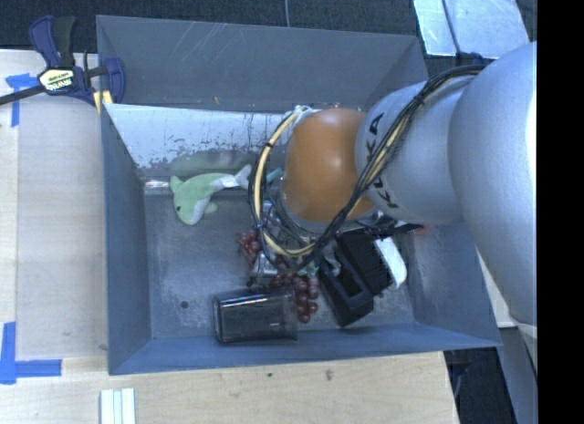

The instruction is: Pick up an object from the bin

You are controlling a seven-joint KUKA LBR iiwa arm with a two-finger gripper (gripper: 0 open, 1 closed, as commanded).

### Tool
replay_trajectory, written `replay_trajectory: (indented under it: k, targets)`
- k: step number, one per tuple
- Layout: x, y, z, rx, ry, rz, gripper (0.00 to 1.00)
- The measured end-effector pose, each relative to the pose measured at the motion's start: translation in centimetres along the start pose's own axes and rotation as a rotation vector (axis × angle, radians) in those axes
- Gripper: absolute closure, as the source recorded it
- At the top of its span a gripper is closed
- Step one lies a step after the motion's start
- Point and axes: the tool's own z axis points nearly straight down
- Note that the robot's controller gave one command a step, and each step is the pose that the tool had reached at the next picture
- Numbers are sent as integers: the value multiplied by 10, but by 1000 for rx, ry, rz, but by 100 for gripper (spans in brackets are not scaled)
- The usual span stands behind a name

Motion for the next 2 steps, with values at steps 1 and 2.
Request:
replay_trajectory:
  k: [1,2]
  targets:
    - [-20,-9,5,-2,4,-254,0]
    - [-30,-32,9,-4,2,-118,0]
